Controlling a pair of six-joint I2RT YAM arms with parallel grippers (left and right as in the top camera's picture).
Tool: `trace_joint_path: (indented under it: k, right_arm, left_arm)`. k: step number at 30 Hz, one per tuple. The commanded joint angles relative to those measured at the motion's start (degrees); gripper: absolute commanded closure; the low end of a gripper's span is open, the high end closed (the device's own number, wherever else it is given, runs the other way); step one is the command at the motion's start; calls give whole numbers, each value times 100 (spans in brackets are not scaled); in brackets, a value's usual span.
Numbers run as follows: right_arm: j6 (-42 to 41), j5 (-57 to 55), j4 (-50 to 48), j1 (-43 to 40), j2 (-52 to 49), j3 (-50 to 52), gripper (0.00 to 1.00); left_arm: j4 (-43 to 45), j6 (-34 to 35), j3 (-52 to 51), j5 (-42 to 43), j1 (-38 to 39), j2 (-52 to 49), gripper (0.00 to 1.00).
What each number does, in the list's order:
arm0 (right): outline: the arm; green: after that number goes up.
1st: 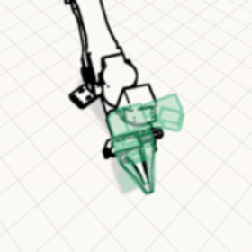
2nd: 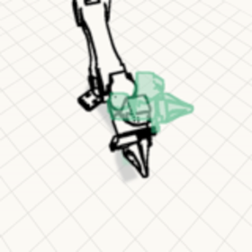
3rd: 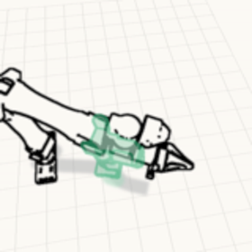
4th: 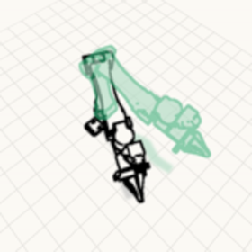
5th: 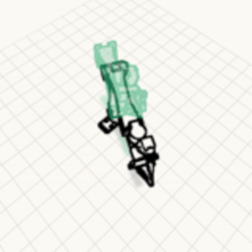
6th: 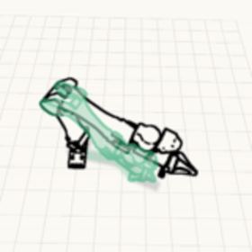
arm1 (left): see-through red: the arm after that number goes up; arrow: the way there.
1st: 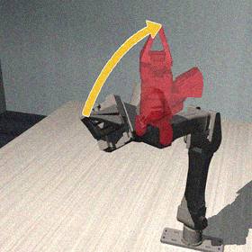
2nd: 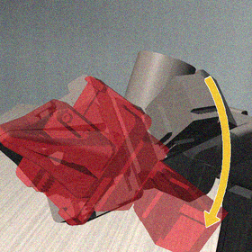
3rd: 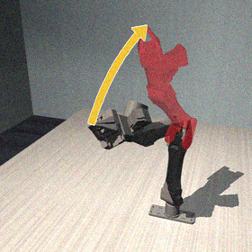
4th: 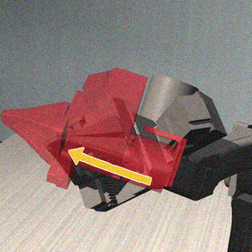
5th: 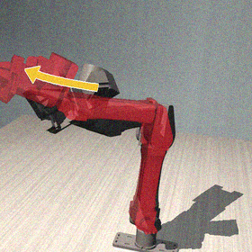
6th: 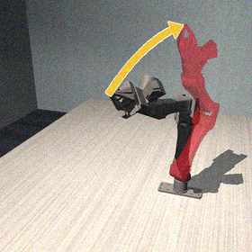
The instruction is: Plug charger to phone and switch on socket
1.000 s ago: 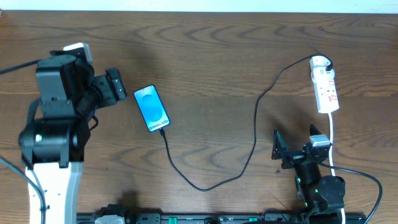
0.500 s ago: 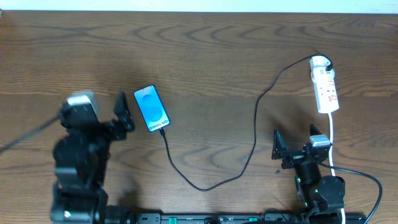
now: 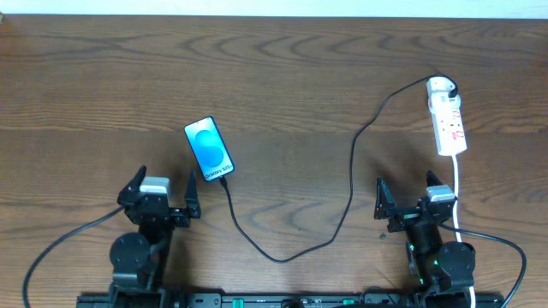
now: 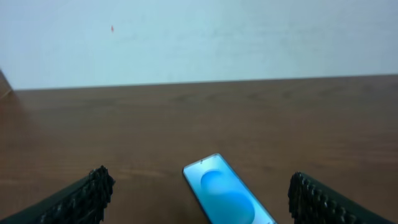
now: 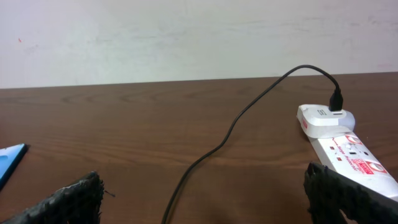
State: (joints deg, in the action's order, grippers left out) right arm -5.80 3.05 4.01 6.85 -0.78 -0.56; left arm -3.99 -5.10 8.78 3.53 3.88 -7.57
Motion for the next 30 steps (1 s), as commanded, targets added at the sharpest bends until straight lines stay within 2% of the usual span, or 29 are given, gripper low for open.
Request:
trace_joint_path:
  k: [1, 7, 30]
  right_arm:
    - [52, 33, 2, -44, 46, 24, 1]
    - [52, 33, 2, -44, 46, 24, 1]
    - [52, 33, 2, -44, 46, 24, 1]
  left_arm:
    - [44, -155, -452, -243, 22, 531, 9]
    - [7, -151, -859, -269, 22, 750, 9]
    - [-7, -153, -855, -293, 22, 723, 9]
